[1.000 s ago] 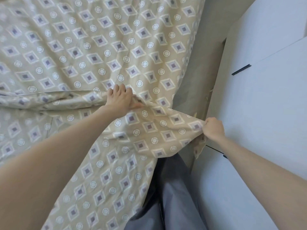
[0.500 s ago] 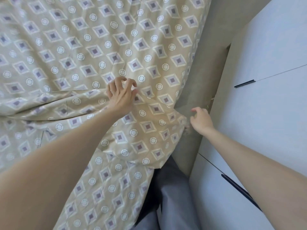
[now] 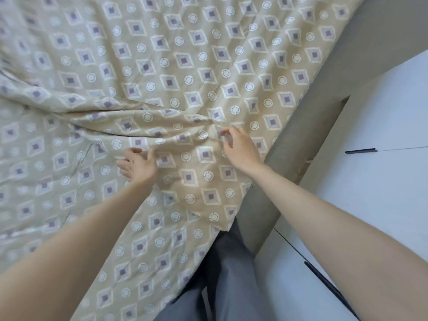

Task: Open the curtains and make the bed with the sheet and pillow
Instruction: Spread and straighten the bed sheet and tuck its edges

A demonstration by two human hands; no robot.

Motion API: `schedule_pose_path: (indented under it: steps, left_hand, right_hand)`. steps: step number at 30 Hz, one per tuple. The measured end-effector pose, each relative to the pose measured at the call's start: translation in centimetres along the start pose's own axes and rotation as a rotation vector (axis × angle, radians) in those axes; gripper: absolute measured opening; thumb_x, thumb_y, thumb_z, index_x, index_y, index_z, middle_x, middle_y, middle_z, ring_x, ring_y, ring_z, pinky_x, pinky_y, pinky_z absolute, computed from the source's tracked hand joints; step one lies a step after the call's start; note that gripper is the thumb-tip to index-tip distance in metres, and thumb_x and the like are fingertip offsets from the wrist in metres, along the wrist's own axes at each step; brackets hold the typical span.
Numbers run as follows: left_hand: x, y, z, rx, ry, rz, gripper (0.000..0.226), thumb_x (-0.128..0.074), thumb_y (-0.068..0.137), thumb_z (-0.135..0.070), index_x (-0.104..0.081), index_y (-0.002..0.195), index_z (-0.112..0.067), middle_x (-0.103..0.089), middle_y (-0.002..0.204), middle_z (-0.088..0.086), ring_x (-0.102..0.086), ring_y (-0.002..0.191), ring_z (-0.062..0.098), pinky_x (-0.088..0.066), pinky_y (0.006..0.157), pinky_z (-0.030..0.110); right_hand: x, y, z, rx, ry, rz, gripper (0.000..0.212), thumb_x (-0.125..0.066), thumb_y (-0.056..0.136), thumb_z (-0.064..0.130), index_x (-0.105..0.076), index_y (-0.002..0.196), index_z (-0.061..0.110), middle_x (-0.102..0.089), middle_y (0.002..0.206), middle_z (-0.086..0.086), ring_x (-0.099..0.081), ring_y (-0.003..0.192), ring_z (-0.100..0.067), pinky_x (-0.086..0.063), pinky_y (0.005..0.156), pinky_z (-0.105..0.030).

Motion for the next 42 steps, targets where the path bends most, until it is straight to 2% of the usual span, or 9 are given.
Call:
schedule_pose_path:
  steps: [4, 12, 16, 23, 28, 31, 35, 39, 42]
  left_hand:
    - [1.6, 1.0, 2.9, 0.208, -0.247, 0.097, 0.051, -0.051, 0.093, -0.038, -0.029, 0.133, -0.015, -0.021, 0.140, 0.017, -0.045, 0.117, 0.032, -0.036, 0.091, 0.033]
    - [3.9, 6.0, 5.3, 0.344, -0.629, 0.247, 0.056, -0.047, 0.097, -0.038, -0.033, 0.141, -0.006, -0.048, 0.137, 0.011, -0.051, 0.121, 0.028, -0.044, 0.101, 0.039]
    - [5.3, 8.0, 4.7, 0.341, -0.794, 0.340, 0.023, -0.044, 0.099, -0.034, -0.051, 0.111, -0.015, -0.056, 0.090, 0.000, -0.053, 0.073, 0.009, -0.049, 0.057, 0.021]
    - [5.4, 11.7, 5.6, 0.461, -0.895, 0.382, 0.012, -0.046, 0.094, -0.020, -0.052, 0.084, -0.016, -0.058, 0.097, 0.003, -0.059, 0.078, 0.014, -0.052, 0.066, 0.023]
    - [5.4, 14.4, 4.6, 0.502, -1.120, 0.229, 0.019, -0.051, 0.097, -0.034, -0.055, 0.101, -0.016, -0.062, 0.085, 0.001, -0.059, 0.073, 0.012, -0.052, 0.068, 0.024]
    - [5.9, 16.1, 3.5, 0.512, -1.216, 0.215, 0.041, -0.048, 0.095, -0.045, -0.059, 0.116, -0.011, -0.065, 0.114, 0.006, -0.063, 0.100, 0.019, -0.052, 0.091, 0.033]
    - [7.6, 17.5, 4.4, 0.504, -1.054, 0.027, 0.024, -0.056, 0.092, -0.037, -0.060, 0.078, -0.018, -0.062, 0.086, 0.005, -0.060, 0.082, 0.022, -0.049, 0.069, 0.034]
    - [10.8, 18.1, 2.6, 0.334, -0.815, -0.221, 0.038, -0.054, 0.093, -0.033, -0.048, 0.060, -0.014, -0.040, 0.057, -0.001, -0.040, 0.058, 0.015, -0.036, 0.055, 0.028]
    - [12.0, 17.7, 2.6, 0.363, -0.743, -0.369, 0.049, -0.055, 0.093, -0.030, -0.037, 0.050, -0.016, -0.034, 0.052, -0.001, -0.031, 0.050, 0.014, -0.036, 0.054, 0.028]
  right_hand:
    - [-1.2, 1.9, 4.5, 0.058, -0.116, 0.058, 0.037, -0.040, 0.097, 0.015, -0.047, 0.133, 0.020, -0.043, 0.138, 0.000, -0.052, 0.116, -0.021, -0.042, 0.087, -0.034]
    - [-3.0, 5.4, 11.5, 0.096, -0.146, 0.054, 0.037, -0.038, 0.096, 0.008, -0.053, 0.127, 0.020, -0.048, 0.137, 0.002, -0.051, 0.119, -0.020, -0.041, 0.094, -0.033]
    - [-4.5, 7.8, 15.1, 0.121, -0.211, 0.046, 0.036, -0.038, 0.096, 0.009, -0.059, 0.122, 0.022, -0.055, 0.134, 0.004, -0.053, 0.118, -0.018, -0.042, 0.090, -0.030]
    - [-10.2, 13.0, 21.0, 0.226, -0.342, 0.181, 0.036, -0.045, 0.093, 0.012, -0.053, 0.127, 0.021, -0.056, 0.131, 0.000, -0.053, 0.119, -0.024, -0.045, 0.095, -0.038]
    - [-14.5, 16.1, 24.1, 0.270, -0.412, 0.411, 0.021, -0.056, 0.091, 0.038, -0.056, 0.104, 0.023, -0.058, 0.114, -0.003, -0.057, 0.107, -0.024, -0.046, 0.083, -0.035]
    - [-13.5, 17.3, 26.0, 0.349, -0.376, 0.307, 0.017, -0.051, 0.092, 0.035, -0.045, 0.080, 0.024, -0.059, 0.085, 0.000, -0.059, 0.084, -0.027, -0.038, 0.062, -0.031]
    - [-8.8, 19.6, 27.0, 0.324, -0.328, 0.062, 0.007, -0.040, 0.095, 0.023, -0.046, 0.093, 0.020, -0.059, 0.079, -0.001, -0.056, 0.076, -0.028, -0.036, 0.064, -0.032]
    - [-7.1, 22.3, 25.9, 0.167, -0.151, 0.065, 0.010, -0.036, 0.093, 0.012, -0.042, 0.088, 0.019, -0.057, 0.071, 0.000, -0.068, 0.060, -0.029, -0.054, 0.065, -0.045]
    - [-8.0, 23.0, 26.0, 0.130, -0.083, 0.064, 0.016, -0.036, 0.089, 0.011, -0.037, 0.079, 0.024, -0.060, 0.083, -0.005, -0.068, 0.076, -0.036, -0.053, 0.076, -0.050]
Point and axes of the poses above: each hand's wrist, its own y-axis towards the middle knuckle, its own x-axis out of the back of the hand, z = x × y, the point moved 7 cm from there along y, towards the middle knuckle
